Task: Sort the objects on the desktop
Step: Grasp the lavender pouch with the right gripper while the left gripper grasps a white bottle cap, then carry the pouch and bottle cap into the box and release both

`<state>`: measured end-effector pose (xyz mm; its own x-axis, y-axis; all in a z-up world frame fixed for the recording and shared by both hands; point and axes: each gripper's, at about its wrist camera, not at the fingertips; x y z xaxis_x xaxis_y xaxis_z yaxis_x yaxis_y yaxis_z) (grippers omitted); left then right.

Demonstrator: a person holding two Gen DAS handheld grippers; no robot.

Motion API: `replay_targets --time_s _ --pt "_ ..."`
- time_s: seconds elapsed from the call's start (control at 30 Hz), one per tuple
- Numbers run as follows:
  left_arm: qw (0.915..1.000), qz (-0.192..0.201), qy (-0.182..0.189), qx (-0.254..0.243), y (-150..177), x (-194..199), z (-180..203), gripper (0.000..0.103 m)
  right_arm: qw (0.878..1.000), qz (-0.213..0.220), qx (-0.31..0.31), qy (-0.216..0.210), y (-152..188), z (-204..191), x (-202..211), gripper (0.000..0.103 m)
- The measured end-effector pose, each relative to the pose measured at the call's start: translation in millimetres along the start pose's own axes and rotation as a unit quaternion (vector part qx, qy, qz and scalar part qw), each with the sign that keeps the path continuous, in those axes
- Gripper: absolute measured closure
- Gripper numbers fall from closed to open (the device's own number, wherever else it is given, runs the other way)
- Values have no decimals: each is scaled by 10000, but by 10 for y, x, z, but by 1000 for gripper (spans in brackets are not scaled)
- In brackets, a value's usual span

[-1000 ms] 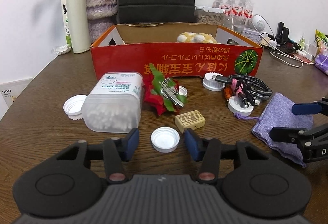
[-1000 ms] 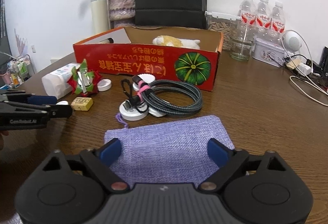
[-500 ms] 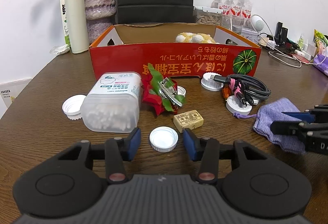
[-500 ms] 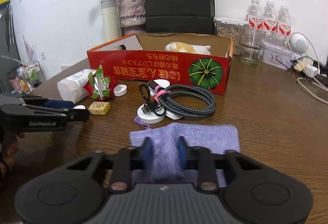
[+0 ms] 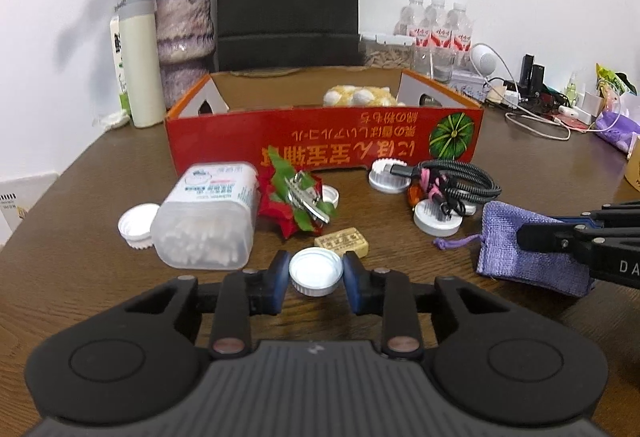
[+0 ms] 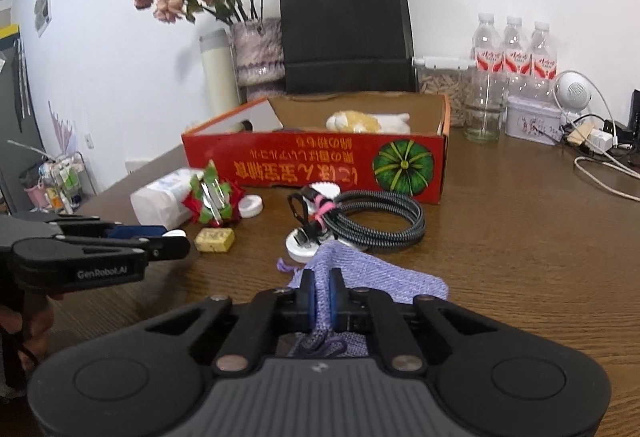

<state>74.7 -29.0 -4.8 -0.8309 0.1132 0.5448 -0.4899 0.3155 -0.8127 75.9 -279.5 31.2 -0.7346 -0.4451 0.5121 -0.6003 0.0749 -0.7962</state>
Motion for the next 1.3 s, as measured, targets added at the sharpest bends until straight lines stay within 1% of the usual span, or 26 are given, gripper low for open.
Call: replay_targets --time_s 0.13,0.37,0.5,0.77,0.9,1.03,1.3 --pt "9998 212 -34 -40 -70 118 -5 74 9997 212 -38 -79 -55 -39 132 98" --pt "9976 645 -145 -205 -311 318 -3 74 9982 569 10 -200 -233 -127 299 98" --pt "9959 820 -269 -274 -443 372 -18 74 9969 760 29 -224 -351 -172 331 98" --pt "9917 1193 -377 -284 -757 375 -97 74 9923 1200 181 -242 -695 -269 313 98" --pt "9895 1365 -428 -231 -926 311 -177 74 9897 1383 315 -202 -919 -330 232 98" --pt "9870 1526 -495 -88 -1135 190 -318 74 9879 1522 272 -154 -1173 -363 60 98" --pt "9851 1608 -555 236 -1451 -237 -592 74 9849 1711 208 -136 -1566 -357 -467 98"
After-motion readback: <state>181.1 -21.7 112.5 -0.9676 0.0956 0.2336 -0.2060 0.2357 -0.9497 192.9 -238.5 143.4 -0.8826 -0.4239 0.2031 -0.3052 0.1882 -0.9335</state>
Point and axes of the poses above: each gripper's, at about its wrist camera, not at the fingertips, and x roughly against the way its jaws point, z to its right, y to its underside, and after that the axes turned 13 degrees about -x, right-handed
